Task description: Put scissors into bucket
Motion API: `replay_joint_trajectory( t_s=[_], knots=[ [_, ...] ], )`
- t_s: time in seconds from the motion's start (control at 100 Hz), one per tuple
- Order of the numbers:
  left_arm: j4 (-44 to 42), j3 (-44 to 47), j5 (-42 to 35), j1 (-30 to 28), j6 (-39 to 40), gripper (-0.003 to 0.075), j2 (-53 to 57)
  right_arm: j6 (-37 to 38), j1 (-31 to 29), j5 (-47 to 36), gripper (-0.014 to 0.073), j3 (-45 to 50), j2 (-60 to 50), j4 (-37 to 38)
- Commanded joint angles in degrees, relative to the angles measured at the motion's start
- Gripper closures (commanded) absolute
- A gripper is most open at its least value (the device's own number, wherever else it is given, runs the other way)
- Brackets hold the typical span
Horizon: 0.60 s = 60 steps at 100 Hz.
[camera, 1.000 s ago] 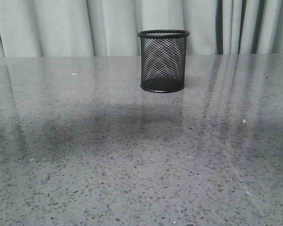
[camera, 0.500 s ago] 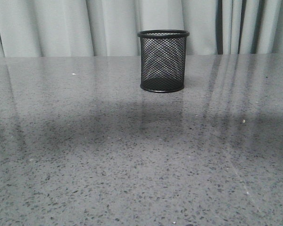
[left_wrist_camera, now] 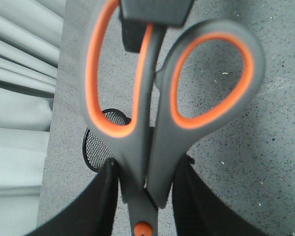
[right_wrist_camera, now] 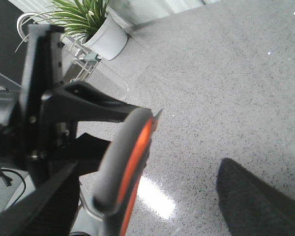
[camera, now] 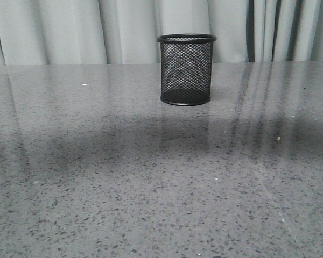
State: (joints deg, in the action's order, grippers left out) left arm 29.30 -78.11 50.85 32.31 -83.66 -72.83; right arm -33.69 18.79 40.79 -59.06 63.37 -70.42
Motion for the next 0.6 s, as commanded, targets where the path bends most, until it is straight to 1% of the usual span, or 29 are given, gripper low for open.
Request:
replay_joint_trajectory(
  t_s=[0.0,0.16,0.31,0.38,0.43,0.48,0.59],
  knots=[
    [2.9,-1.5,-3.7,0.6,0.7,0.0676,1.2,-0.9,0.2,-1.6,0.0073,-2.8,0.1,-3.4],
    [2.9,-1.5,-3.7,0.6,0.7,0.0676,1.2,-0.9,2.8,-3.3,0.0073,-4.9,1.7,-3.4],
    [2.9,-1.5,-3.7,0.6,0.7,0.0676,1.2,-1.7,7.7,-5.0,0.0074,-7.6,4.6,-3.1],
    [2.9,-1.5,-3.7,0.6,0.7,0.0676,1.2,-1.7,9.6,-6.1,0.0087,-8.0,6.0,-3.1],
    [2.9,-1.5,-3.7,0.6,0.7,0.0676,1.2,-1.7,10.6,-6.5,0.0124,-8.0,6.8,-3.0],
    [2.9,-1.5,-3.6,0.6,0.7,0.0676,1.2,-1.7,11.0,-6.5,0.0187,-8.0,7.3,-3.0],
    [2.9,-1.5,-3.5,0.6,0.7,0.0676,1.2,-1.7,11.3,-6.2,0.0389,-8.0,7.8,-3.1]
  ],
)
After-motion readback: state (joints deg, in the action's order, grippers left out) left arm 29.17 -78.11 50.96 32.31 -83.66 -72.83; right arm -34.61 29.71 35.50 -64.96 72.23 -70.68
